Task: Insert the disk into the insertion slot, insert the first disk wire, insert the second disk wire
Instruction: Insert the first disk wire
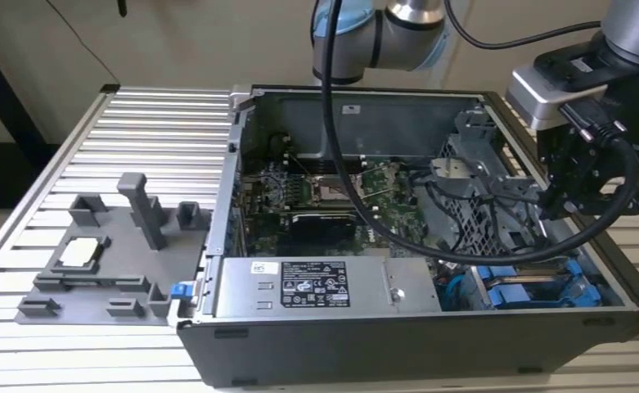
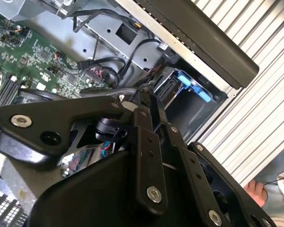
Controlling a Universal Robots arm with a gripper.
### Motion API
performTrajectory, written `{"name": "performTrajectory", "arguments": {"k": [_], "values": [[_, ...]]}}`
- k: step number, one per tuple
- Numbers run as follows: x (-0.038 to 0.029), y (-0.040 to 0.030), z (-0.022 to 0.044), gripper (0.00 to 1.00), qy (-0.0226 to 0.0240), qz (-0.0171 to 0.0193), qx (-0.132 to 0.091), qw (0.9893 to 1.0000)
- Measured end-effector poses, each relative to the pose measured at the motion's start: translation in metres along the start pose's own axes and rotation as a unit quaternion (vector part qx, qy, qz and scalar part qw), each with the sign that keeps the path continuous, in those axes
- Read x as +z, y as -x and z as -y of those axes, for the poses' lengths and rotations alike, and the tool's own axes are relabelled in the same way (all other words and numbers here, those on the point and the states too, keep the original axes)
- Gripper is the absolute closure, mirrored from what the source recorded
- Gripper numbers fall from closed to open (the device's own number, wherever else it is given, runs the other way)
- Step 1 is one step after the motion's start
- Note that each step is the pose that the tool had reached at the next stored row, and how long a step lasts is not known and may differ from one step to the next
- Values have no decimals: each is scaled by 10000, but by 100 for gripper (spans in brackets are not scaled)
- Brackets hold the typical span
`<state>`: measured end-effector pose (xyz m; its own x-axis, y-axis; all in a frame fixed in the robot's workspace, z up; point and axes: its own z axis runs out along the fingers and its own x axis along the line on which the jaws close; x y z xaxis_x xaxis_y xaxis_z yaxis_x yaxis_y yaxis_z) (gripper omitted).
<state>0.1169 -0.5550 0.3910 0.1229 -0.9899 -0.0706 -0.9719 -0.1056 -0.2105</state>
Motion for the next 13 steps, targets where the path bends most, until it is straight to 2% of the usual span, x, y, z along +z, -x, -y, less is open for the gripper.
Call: {"name": "performTrajectory", "arguments": {"k": [4,10,12,13], "values": [[29,-2,0,81,8,-56,-10,10000],[121,-11,0,81,8,-86,93,9999],[140,-14,16,81,32,-89,107,9999],[147,-17,35,81,66,-89,109,9999]]}}
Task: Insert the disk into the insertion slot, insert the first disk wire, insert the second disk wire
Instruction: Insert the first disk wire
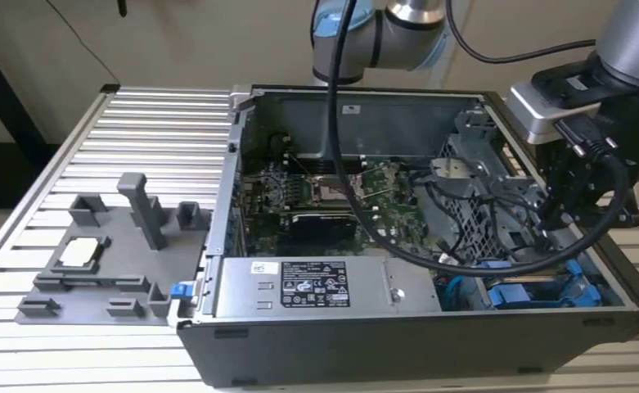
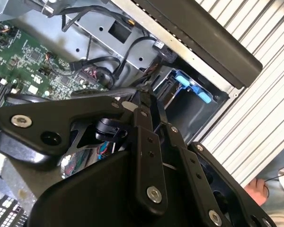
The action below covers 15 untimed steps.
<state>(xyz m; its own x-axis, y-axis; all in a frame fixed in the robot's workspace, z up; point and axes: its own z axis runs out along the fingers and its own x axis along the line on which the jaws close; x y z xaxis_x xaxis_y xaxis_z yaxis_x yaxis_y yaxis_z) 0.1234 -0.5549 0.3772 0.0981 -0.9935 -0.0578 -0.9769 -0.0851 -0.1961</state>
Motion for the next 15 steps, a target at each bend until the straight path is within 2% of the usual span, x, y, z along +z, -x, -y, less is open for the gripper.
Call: {"name": "performTrajectory", "arguments": {"k": [4,7,10,12,15], "values": [[34,-11,97,81,167,11,12,9999],[57,-19,171,81,310,21,22,9995],[72,-24,221,81,443,15,30,9990],[79,-24,242,81,509,-3,31,9987],[90,-26,261,81,579,-33,31,9983]]}}
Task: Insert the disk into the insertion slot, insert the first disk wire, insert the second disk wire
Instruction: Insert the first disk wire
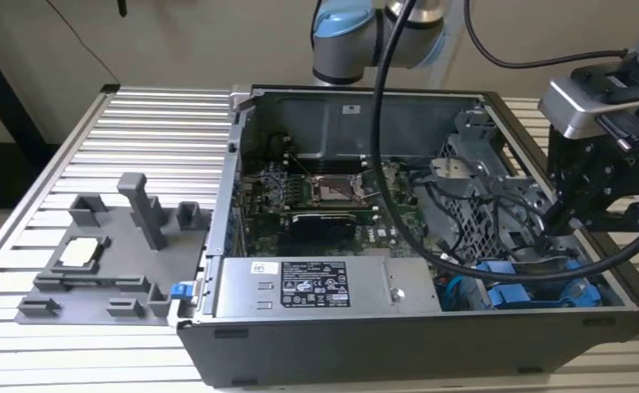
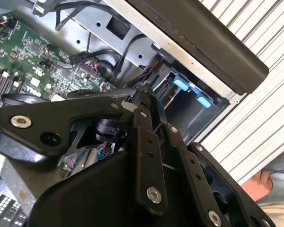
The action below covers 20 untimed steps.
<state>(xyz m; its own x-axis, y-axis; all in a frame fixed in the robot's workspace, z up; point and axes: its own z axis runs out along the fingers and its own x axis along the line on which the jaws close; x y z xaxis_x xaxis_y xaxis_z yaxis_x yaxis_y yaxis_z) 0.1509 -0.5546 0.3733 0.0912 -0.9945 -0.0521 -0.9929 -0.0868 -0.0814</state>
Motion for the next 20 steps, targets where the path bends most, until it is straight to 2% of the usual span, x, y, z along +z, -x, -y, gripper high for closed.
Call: {"name": "performTrajectory", "arguments": {"k": [5,6,10,12,14,17,20], "values": [[28,-1,-1,81,-9,-11,53,10000],[35,-1,-2,81,-10,-22,71,10000],[47,-2,-4,81,7,-154,83,9998],[62,-3,-5,81,14,-182,85,9998],[84,-3,-5,81,33,-183,87,9998],[106,-6,7,81,91,-179,92,9998],[119,-7,10,81,100,-178,101,9997]]}}
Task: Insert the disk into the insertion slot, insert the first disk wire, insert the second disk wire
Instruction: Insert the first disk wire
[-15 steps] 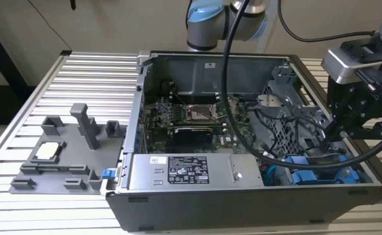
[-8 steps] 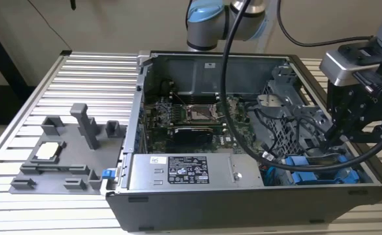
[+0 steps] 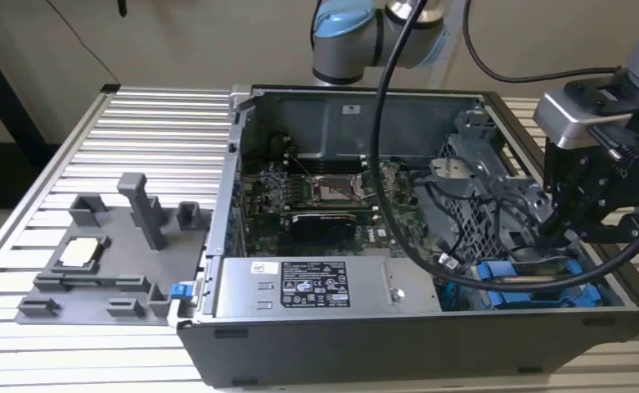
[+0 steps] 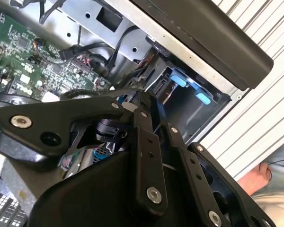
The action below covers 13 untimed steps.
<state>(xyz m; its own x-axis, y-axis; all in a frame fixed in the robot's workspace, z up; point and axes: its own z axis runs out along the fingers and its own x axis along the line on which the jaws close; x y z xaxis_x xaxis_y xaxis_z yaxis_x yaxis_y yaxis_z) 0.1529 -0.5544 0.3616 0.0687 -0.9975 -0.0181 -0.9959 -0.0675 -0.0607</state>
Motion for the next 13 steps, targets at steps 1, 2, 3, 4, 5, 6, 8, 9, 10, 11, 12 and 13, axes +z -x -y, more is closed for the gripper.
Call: {"name": "performTrajectory", "arguments": {"k": [1,2,3,4,5,6,8,9,10,11,12,13], "values": [[7,-2,0,81,0,-1,17,10000],[12,-4,0,81,0,-2,37,10000],[17,-6,2,81,-1,-4,54,10000],[23,-10,4,81,-1,-5,71,10000],[27,-14,8,81,-1,-6,82,10000],[32,-18,14,81,-1,-6,91,10000],[37,-26,29,81,-1,-6,103,9999],[39,-30,38,81,-1,-7,108,9999],[41,-36,41,81,-1,-8,115,9999],[44,-43,41,81,0,-8,128,9999],[50,-50,40,81,-1,-9,144,9999],[58,-59,39,81,-1,-10,162,9999]]}}
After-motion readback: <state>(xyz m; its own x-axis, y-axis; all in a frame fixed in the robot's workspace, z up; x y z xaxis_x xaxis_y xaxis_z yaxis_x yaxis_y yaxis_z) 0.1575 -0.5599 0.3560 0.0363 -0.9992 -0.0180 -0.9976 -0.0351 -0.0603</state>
